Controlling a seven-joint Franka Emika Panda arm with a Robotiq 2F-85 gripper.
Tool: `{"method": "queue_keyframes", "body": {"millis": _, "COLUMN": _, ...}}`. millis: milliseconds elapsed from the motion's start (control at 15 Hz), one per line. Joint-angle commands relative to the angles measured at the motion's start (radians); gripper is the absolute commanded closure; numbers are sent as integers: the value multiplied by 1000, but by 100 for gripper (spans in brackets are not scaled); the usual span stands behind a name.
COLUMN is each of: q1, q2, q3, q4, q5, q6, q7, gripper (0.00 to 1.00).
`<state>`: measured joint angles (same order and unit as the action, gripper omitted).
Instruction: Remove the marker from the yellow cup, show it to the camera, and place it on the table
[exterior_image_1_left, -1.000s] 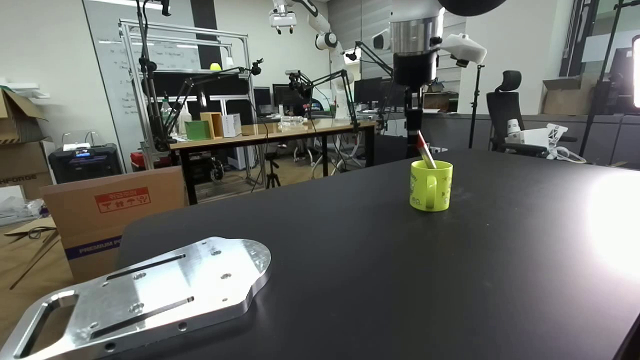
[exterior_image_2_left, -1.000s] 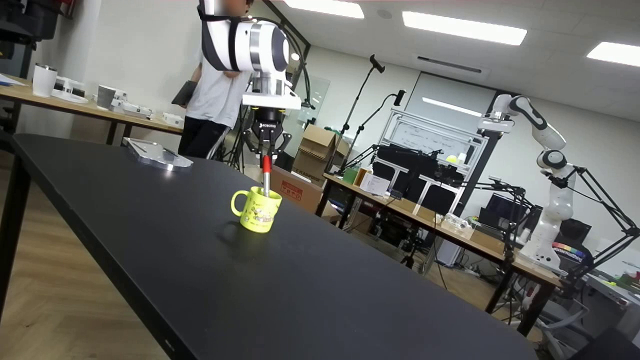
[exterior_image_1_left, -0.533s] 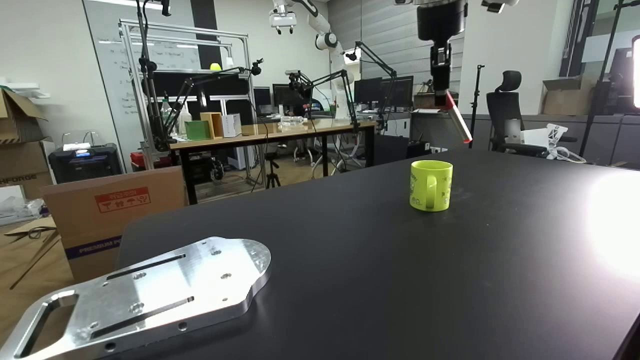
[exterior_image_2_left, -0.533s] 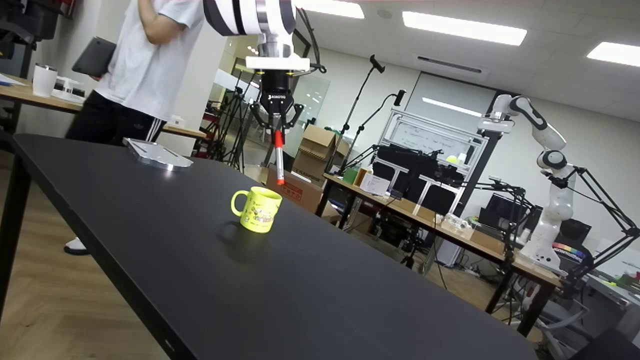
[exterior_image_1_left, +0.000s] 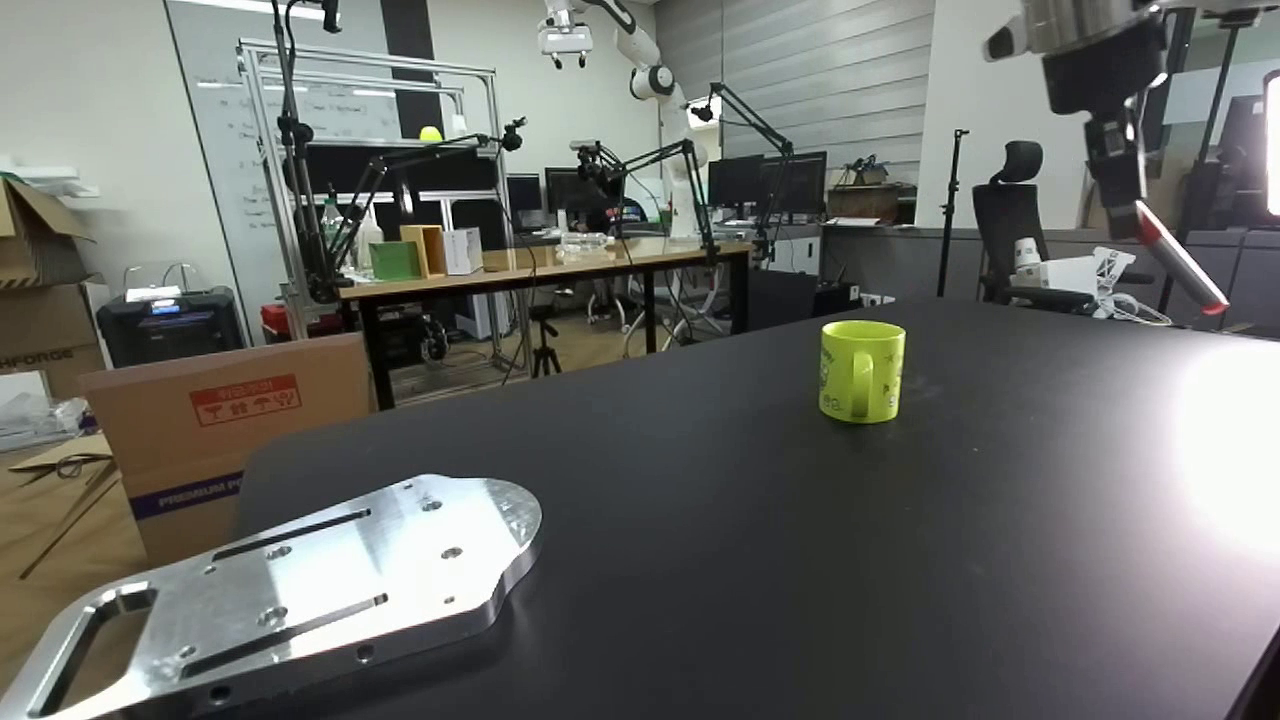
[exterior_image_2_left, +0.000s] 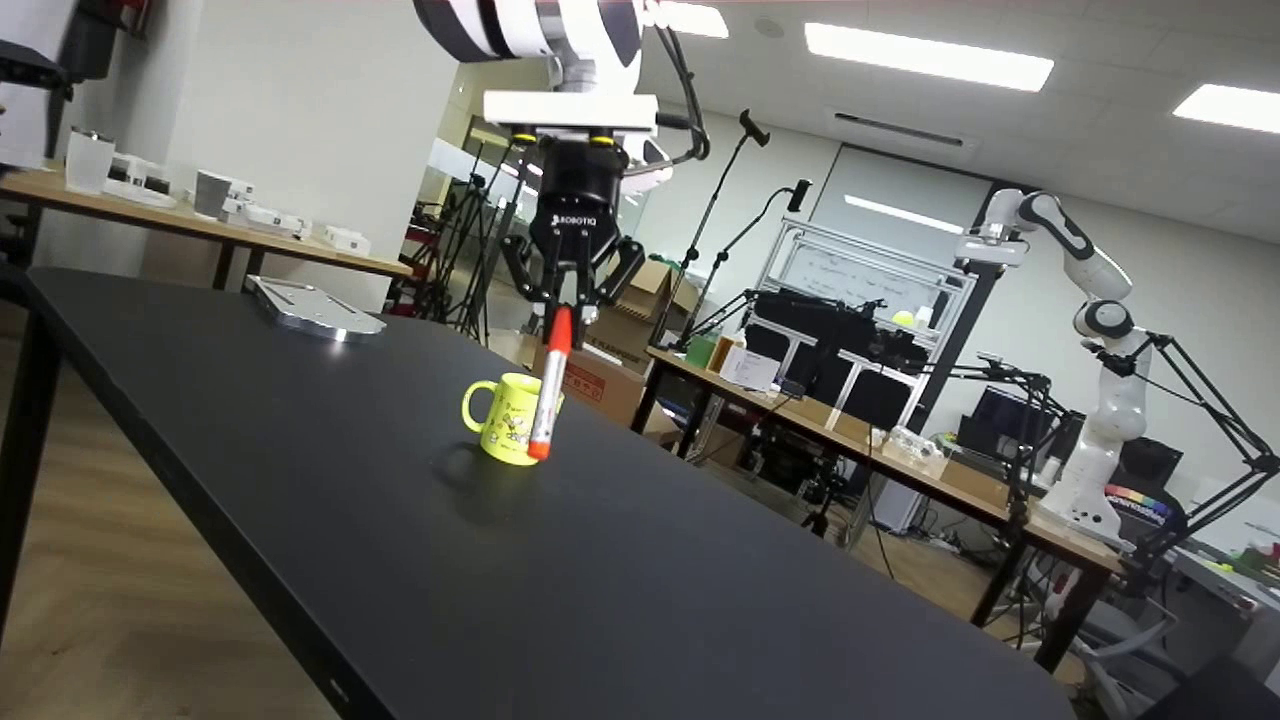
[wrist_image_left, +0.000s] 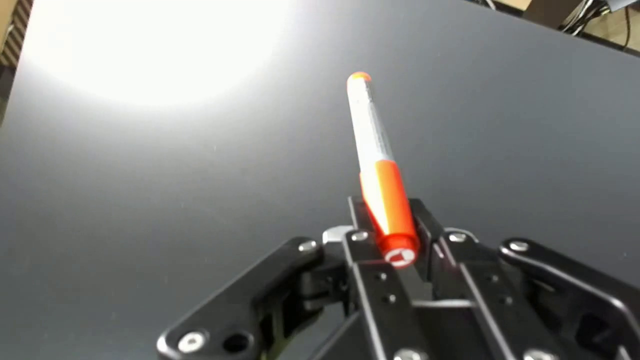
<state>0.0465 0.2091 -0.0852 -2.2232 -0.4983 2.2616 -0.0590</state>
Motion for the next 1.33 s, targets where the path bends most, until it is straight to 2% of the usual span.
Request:
{"method": "queue_keyframes", "body": {"millis": 0, "q1": -87, "q2": -25, "q3": -18, "q4": -119, "q5": 85, "q6": 51, "q7": -14, "gripper": 94}}
{"method": "queue_keyframes", "body": {"millis": 333, "q1": -169, "q2": 25, "q3": -30, "q4": -176, "q5": 220, "q6": 177, "q7": -90, "gripper": 94}}
{"method": "queue_keyframes", "body": {"millis": 600, "q1": -199, "q2": 57, "q3": -33, "q4": -150, "q5": 296, "q6": 213, "q7": -113, "gripper": 94}}
{"method": "queue_keyframes", "body": {"millis": 667, "q1": -183, "q2": 53, "q3": -35, "q4": -161, "q5": 265, "q6": 205, "q7": -110, "gripper": 77}}
{"method": "queue_keyframes", "body": {"millis": 1267, "q1": -191, "q2": 56, "q3": -36, "q4": -158, "q5": 286, "q6": 212, "q7": -113, "gripper": 77}}
